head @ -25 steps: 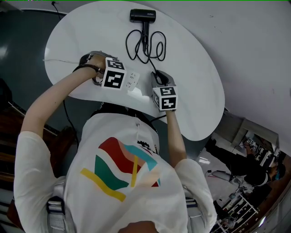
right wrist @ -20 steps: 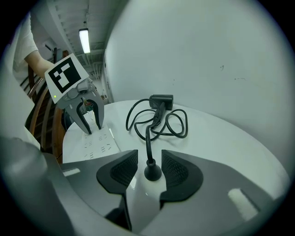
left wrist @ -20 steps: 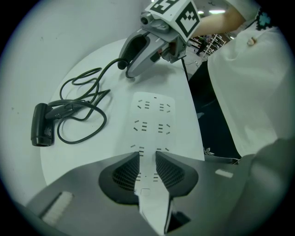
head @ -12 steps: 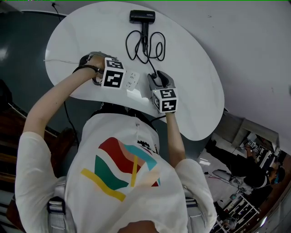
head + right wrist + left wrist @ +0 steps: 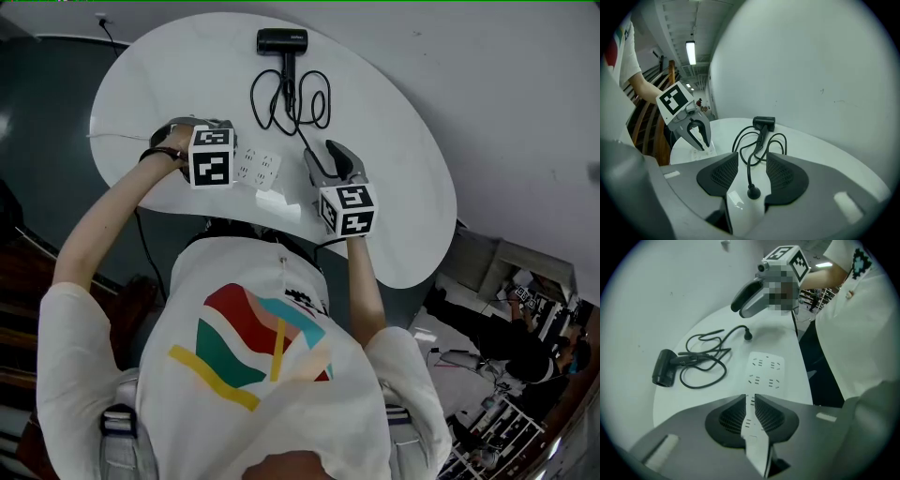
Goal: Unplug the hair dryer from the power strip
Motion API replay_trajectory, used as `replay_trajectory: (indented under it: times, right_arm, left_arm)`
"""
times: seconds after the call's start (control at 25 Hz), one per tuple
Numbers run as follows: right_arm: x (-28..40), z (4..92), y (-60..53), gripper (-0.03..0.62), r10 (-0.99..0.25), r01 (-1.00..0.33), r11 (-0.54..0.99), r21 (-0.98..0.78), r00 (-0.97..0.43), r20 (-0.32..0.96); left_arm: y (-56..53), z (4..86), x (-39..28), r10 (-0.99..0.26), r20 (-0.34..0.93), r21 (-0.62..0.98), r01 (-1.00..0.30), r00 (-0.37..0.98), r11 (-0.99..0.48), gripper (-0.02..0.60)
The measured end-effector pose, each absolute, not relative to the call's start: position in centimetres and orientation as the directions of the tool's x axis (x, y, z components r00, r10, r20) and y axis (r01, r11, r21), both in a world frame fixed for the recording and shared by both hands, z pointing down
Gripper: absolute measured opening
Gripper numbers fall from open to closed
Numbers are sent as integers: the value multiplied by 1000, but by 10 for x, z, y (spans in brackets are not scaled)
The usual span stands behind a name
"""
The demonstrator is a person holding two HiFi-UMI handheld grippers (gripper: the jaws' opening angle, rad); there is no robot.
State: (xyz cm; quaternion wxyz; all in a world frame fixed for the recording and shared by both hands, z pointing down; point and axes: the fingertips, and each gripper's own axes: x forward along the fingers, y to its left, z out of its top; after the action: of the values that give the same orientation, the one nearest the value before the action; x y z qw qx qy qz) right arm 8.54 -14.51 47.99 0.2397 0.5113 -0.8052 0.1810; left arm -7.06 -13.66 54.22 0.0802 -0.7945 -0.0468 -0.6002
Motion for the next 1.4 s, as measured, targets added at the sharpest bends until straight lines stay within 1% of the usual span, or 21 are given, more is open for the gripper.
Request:
replay_trajectory:
  times: [0.12,0.16,0.28,0.4,0.48,0.52,0.56,0.68,0.8,0.88,0.96,1.08,1.2,1.28,1.4]
  right_arm:
    - [91,460,-160,186,-760,-918,396,-38,-350,548]
    - [93,450,-167,184,-773,-920,389,-34,-347,531]
    - [99,416,-189,166,-825,-935,353,-27,-325,463]
    - [102,383,-203,131,-879,-956,292,-1,-269,394]
    - [100,359,-206,66,-908,-963,266,47,-234,349]
    - [96,346,-205,23,-920,-962,264,72,-229,319]
    - [91,333,-203,12,-929,-959,269,91,-234,286]
    - [72,301,-197,12,-943,-948,297,117,-272,195]
    - [61,282,-190,12,-946,-944,310,112,-295,132]
    - [58,275,-186,12,-948,-945,310,99,-300,105]
    - [52,270,-182,12,-948,-945,313,90,-306,86]
    - [40,266,-175,12,-947,-944,319,81,-314,66]
    - [25,272,-169,12,-945,-943,327,67,-324,50]
    - [23,276,-167,12,-943,-942,331,63,-328,52]
    - [22,285,-165,12,-935,-934,349,75,-342,92]
  left_arm:
    - [-154,522,-55,-103,933,-151,112,346,-982,27]
    - [-163,513,-49,-140,917,-179,72,374,-981,5]
    - [-192,478,-32,-261,850,-250,-86,457,-964,0]
    - [-211,441,-23,-351,777,-272,-223,523,-936,0]
    - [-219,414,-21,-405,724,-282,-297,559,-912,0]
    - [-221,401,-21,-432,692,-281,-335,579,-899,0]
    - [-223,387,-21,-457,655,-274,-374,602,-886,0]
    - [-220,347,-21,-527,521,-240,-477,671,-845,0]
    - [-211,311,-20,-602,348,-204,-569,719,-797,0]
    - [-205,291,-20,-653,229,-160,-634,721,-756,0]
    - [-200,275,-25,-708,122,-114,-698,696,-707,0]
    - [-190,263,-36,-760,17,-42,-759,650,-650,0]
    - [-180,268,-46,-775,-28,-31,-775,631,-631,0]
    - [-177,275,-45,-783,-18,-50,-782,622,-621,0]
    - [-176,281,-44,-800,-1,-40,-799,600,-599,0]
